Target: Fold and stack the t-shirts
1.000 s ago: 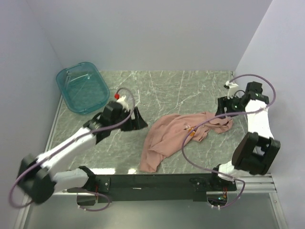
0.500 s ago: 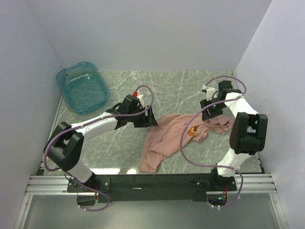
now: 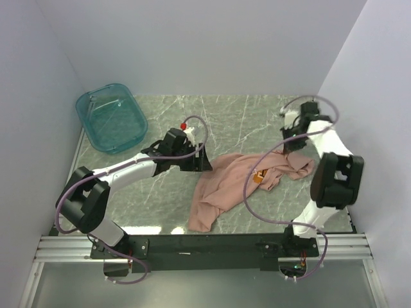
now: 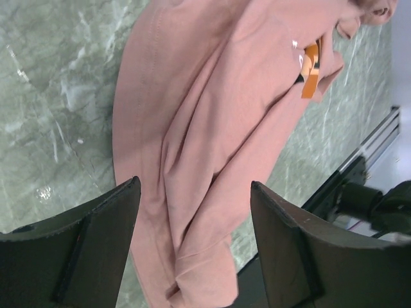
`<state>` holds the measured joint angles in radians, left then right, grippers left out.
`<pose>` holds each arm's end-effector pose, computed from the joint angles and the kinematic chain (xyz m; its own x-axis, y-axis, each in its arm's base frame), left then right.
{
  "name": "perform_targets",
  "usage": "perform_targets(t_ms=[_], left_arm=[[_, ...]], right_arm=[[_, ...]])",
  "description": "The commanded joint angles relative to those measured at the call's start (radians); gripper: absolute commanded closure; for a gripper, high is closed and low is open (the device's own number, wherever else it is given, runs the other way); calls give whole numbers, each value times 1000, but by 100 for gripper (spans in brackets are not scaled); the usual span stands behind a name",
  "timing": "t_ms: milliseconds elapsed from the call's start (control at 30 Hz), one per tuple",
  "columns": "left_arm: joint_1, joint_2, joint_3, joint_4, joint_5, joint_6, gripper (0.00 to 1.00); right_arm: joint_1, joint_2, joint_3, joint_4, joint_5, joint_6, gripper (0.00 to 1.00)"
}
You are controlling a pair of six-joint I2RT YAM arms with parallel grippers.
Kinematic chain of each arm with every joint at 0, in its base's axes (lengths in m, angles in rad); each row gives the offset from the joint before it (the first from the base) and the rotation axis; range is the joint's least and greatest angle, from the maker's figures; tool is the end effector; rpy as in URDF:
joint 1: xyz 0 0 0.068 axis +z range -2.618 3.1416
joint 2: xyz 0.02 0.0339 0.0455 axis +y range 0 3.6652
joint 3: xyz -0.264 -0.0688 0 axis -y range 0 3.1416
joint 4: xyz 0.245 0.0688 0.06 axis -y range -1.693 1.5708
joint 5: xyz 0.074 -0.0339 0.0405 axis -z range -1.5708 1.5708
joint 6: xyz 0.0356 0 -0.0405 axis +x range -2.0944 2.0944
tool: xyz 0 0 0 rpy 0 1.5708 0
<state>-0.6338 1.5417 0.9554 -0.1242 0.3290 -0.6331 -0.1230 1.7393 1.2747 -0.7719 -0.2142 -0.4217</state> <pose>0.2601 -0.2054 0.2216 -0.8720 -0.0540 -0.4864 0.3000 0.7264 -0.6184 0.3442 -0.0349 0.2149 -0.8761 -0.2947 -0.3815 -0.3375 0.9401 0.0489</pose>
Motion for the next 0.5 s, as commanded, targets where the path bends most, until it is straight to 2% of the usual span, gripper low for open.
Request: perform_targets(t_ms=[0,33,100,133,233,467], left_arm=[[-29,-12,42,44,25,124,26],[-41,-8,57,50,19,174,25],[-46,4,68,63,24,219,25],[-47,9,77,81,31,258,25],[-47,21,89,110,36,321,25],[-46,55,121,161,33,377,25]], right_arm=[[-90,-196,217,-104,-295,-101,100],[-105,-243,317,-162,-363,-126,100],[-127,-280,412,-202,-459,-163,100],[-135,-311,502,-233,-476,-173,100],[-136,-363,631,-228,-481,-170,100],[-139,-440,700,-144,-433,-74,100]])
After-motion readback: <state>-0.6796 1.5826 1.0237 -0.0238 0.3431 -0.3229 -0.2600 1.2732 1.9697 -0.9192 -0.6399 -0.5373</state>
